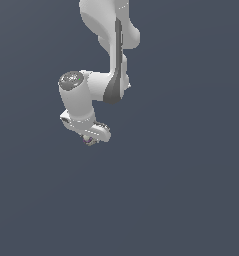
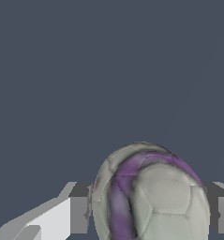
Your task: Pick up the object and move it to a goal position.
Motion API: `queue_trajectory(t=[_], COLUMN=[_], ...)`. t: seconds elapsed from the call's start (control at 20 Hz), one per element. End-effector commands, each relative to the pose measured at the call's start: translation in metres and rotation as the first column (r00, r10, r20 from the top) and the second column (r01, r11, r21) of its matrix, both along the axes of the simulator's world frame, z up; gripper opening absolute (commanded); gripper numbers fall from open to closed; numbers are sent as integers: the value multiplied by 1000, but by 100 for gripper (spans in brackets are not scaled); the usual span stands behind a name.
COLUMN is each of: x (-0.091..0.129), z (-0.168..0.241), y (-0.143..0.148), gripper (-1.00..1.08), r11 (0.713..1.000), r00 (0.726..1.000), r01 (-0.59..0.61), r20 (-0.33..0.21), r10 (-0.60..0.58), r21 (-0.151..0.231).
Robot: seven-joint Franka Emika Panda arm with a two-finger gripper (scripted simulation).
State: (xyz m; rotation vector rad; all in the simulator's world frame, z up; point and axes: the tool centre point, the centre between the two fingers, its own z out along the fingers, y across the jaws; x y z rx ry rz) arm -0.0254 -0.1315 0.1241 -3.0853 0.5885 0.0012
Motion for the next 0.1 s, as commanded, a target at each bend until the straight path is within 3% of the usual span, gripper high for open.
queue_trajectory(t=[0.0,0.05], x=[-2,-2], z=[3,4], y=[-2,-2], gripper=[-100,-100], r11=[1000,1000], r00=[1000,1000], r01=[-1,-1], r20=[1,1], r10=[1,1], r21=[0,-1])
